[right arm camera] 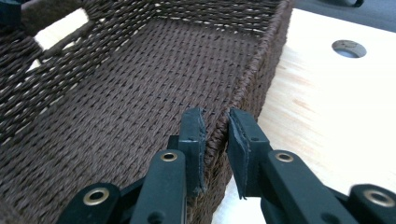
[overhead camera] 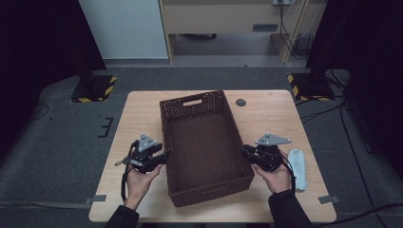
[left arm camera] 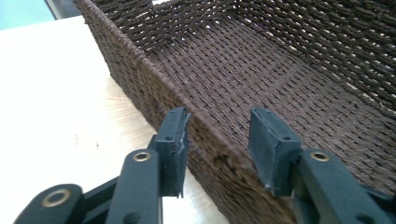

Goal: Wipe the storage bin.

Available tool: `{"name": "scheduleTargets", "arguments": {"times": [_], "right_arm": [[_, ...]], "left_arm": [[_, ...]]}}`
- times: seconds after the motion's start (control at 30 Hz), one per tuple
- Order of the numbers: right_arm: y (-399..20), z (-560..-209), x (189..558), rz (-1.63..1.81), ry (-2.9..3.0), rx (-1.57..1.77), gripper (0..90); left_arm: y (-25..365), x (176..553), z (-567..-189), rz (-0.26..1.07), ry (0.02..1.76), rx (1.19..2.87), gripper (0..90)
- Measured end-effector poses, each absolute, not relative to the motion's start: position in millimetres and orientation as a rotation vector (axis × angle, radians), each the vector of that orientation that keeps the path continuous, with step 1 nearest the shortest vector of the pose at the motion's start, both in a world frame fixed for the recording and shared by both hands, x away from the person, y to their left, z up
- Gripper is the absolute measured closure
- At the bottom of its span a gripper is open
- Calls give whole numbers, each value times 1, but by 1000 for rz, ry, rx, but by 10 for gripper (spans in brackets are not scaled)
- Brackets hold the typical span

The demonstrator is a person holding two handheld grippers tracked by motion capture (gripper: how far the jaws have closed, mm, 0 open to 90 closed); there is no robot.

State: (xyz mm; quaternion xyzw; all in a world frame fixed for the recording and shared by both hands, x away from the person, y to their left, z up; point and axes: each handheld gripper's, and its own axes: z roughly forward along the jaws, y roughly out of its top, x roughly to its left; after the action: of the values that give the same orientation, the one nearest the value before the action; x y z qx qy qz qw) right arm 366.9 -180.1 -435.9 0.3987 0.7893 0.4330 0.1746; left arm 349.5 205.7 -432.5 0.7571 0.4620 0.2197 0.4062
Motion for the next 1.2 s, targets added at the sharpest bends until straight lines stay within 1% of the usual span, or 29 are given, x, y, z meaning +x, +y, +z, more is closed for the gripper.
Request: {"name": "scheduleTargets", "arguments": {"times": [0.1, 0.17, 0.2, 0.23, 0.33, 0.4, 0.53, 0.6, 0.7, 0.77, 0.9, 1.0, 1.2], "right_arm": [[-179, -436, 358, 1252, 2260, 1122, 742], [-177, -434, 355, 1249, 2283, 1116, 733], [-177, -433, 355, 1244, 2281, 1104, 727], [-177, -432, 356, 1263, 2266, 1098, 696], [-177, -431, 359, 1288, 2214, 1102, 633], [-176, -432, 362, 1289, 2186, 1101, 614], [-173, -439, 370, 1305, 2176, 1130, 601], [-172, -442, 372, 1320, 2183, 1135, 617], [-169, -443, 371, 1331, 2195, 1130, 697], [-168, -441, 369, 1308, 2202, 1124, 713], [-168, -440, 364, 1322, 2212, 1128, 716], [-167, -439, 361, 1307, 2227, 1113, 709], [-177, -429, 360, 1356, 2135, 1114, 591]], "left_arm": [[205, 342, -434, 546, 1158, 1913, 538], [203, 341, -436, 560, 1162, 1929, 544], [202, 341, -437, 578, 1169, 1944, 555], [202, 342, -438, 588, 1173, 1948, 589], [207, 347, -436, 563, 1167, 1942, 620], [209, 352, -437, 559, 1178, 1924, 650], [213, 362, -439, 568, 1189, 1907, 674], [213, 361, -439, 563, 1189, 1905, 661], [213, 355, -438, 561, 1172, 1925, 621], [212, 351, -437, 565, 1157, 1943, 604], [209, 346, -439, 578, 1162, 1974, 578], [208, 348, -445, 573, 1175, 1999, 597], [209, 351, -448, 571, 1189, 1995, 618]]}}
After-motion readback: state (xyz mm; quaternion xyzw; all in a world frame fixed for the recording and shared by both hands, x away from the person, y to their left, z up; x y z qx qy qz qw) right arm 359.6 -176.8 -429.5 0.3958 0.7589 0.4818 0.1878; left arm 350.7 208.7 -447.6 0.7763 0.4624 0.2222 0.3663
